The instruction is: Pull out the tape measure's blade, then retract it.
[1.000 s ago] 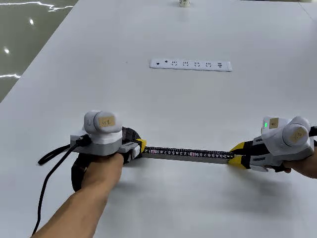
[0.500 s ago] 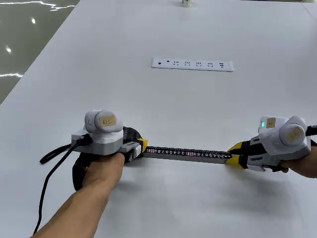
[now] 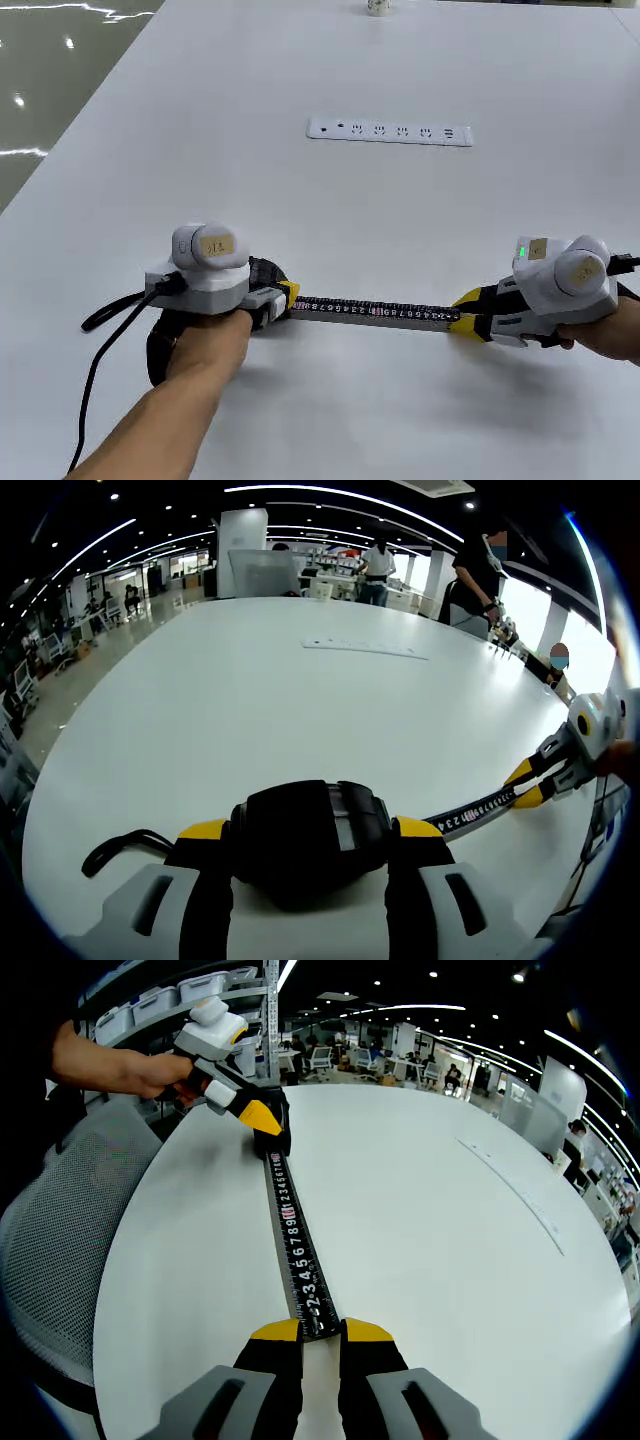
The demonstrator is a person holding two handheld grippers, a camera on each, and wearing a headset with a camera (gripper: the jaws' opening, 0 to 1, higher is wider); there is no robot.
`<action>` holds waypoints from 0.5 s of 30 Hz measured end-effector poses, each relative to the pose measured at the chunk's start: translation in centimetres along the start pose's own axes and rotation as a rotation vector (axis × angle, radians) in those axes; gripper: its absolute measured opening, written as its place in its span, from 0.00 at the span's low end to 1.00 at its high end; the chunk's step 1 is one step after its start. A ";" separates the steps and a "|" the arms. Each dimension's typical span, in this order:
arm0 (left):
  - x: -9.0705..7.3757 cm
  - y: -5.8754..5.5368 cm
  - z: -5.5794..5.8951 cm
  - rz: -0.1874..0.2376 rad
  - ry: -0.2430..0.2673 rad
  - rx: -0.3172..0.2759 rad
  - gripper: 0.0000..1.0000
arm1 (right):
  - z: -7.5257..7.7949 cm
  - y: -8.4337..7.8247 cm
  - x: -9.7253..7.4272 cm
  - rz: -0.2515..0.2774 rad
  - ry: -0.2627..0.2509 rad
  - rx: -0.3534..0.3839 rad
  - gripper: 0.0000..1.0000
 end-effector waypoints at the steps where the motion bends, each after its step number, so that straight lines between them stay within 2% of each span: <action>1: 0.0 0.0 0.0 0.000 0.000 0.000 0.56 | 0.0 0.1 0.1 0.001 0.001 0.001 0.09; 15: 0.0 0.0 0.0 0.001 -0.006 -0.001 0.57 | 0.1 0.4 0.6 0.002 0.008 -0.003 0.09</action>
Point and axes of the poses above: the centre of the closed fingertips' face, and the gripper's own axes: x roughly forward along the fingers, z roughly to its right, y roughly out of its top, the point moved 9 cm from there along -x, roughly backward along the fingers, and after that the axes turned 7 degrees about x, right-handed, at the moved point
